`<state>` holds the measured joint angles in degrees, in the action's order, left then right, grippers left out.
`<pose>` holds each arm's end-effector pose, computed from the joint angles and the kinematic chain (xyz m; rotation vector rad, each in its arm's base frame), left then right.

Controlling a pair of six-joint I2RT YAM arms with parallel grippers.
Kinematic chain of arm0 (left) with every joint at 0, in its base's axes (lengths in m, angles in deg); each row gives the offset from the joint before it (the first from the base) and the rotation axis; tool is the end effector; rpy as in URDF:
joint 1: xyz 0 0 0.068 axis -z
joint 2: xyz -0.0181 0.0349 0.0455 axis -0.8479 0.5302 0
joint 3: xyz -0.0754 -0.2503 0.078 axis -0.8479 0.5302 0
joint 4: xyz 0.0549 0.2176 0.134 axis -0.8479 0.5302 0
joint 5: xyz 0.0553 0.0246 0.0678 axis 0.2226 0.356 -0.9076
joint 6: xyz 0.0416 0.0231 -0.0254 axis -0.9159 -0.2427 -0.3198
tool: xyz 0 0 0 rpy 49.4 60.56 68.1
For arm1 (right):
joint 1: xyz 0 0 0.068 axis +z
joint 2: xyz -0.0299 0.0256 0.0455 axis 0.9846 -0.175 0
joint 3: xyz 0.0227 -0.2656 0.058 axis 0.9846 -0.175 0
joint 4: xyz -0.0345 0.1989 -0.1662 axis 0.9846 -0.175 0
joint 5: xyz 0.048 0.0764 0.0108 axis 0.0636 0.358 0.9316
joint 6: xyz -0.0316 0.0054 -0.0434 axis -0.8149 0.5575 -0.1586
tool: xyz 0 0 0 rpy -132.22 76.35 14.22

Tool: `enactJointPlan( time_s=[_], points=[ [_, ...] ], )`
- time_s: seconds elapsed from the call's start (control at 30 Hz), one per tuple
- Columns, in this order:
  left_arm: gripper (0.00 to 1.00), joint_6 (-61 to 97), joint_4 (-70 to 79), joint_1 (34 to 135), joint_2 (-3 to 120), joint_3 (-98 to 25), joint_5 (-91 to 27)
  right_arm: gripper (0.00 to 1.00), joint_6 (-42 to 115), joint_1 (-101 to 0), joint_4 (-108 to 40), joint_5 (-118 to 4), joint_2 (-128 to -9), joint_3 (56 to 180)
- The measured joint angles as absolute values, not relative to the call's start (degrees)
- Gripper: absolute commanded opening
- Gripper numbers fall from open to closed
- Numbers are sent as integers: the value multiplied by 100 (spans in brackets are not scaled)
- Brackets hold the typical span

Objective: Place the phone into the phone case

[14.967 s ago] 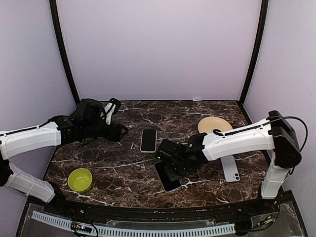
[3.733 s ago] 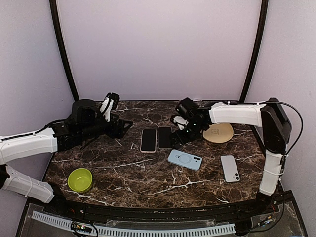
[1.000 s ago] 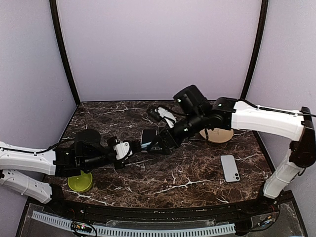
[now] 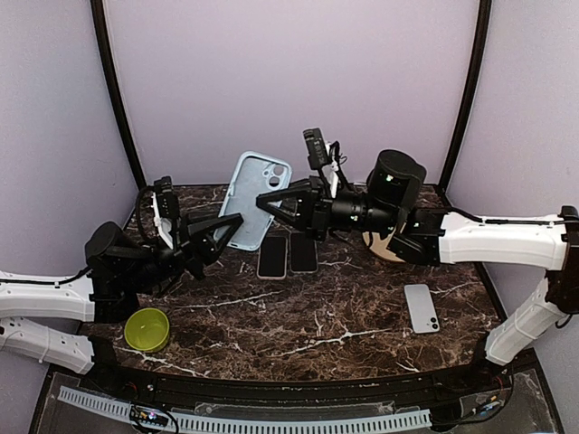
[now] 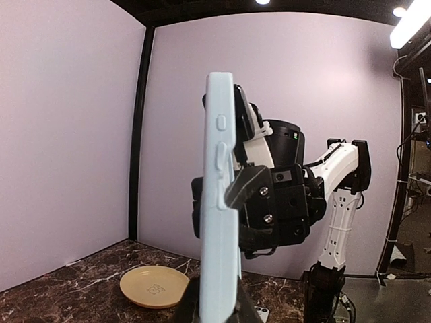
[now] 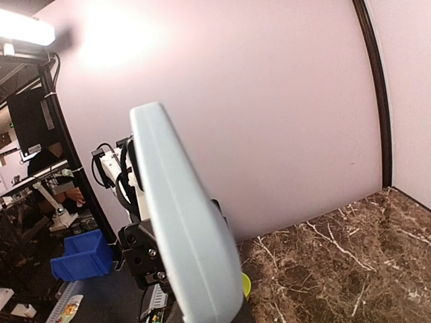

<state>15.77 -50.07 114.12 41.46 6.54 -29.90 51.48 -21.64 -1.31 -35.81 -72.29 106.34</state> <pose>0.1186 -0.1882 0.3191 0.6236 1.0005 -1.1159 0.1699 0.3070 0.3659 -0.9087 1.2824 1.4724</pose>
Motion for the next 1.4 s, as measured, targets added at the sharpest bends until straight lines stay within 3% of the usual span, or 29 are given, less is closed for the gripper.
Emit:
enactJointPlan(
  time_s=[0.03, 0.07, 0.13, 0.27, 0.47, 0.6, 0.97, 1.03, 1.23, 1.4],
  points=[
    [23, 1603, -5007, 11412, 4146, 654, -2968, 0, 5205, -2186, -160, -3530, -7229, 10643],
    [42, 1614, -4998, 11410, 4148, 654, -2966, 0, 5242, -2197, -186, -3511, -7229, 10647],
    [62, 1618, -4896, 11406, 4124, 654, -2997, 0, 5325, -2271, -398, -3473, -7224, 10700],
    [77, 1480, -4334, 11397, 3914, 641, -3377, 0, 5411, -2691, -1556, -3480, -7196, 10980],
    [80, 1085, -2959, 11143, 3805, 320, -5215, 0, 5251, -2981, -4295, -3677, -7259, 11554],
    [80, 952, -2487, 10916, 3942, 200, -5906, 0, 5312, -3001, -5241, -3434, -7471, 11310],
    [80, 884, -1759, 10885, 4202, 160, -6466, 0, 5756, -3235, -5897, -3115, -8739, 10558],
    [80, 868, -1689, 10881, 4202, 147, -6498, 12, 5797, -3298, -5895, -3117, -8916, 10553],
    [80, 849, -1634, 10870, 4205, 117, -6533, 27, 5856, -3364, -5974, -3419, -9235, 10564],
    [80, 836, -1593, 10870, 4207, 82, -6533, 51, 5913, -3364, -6319, -4057, -9255, 10608]
  ],
)
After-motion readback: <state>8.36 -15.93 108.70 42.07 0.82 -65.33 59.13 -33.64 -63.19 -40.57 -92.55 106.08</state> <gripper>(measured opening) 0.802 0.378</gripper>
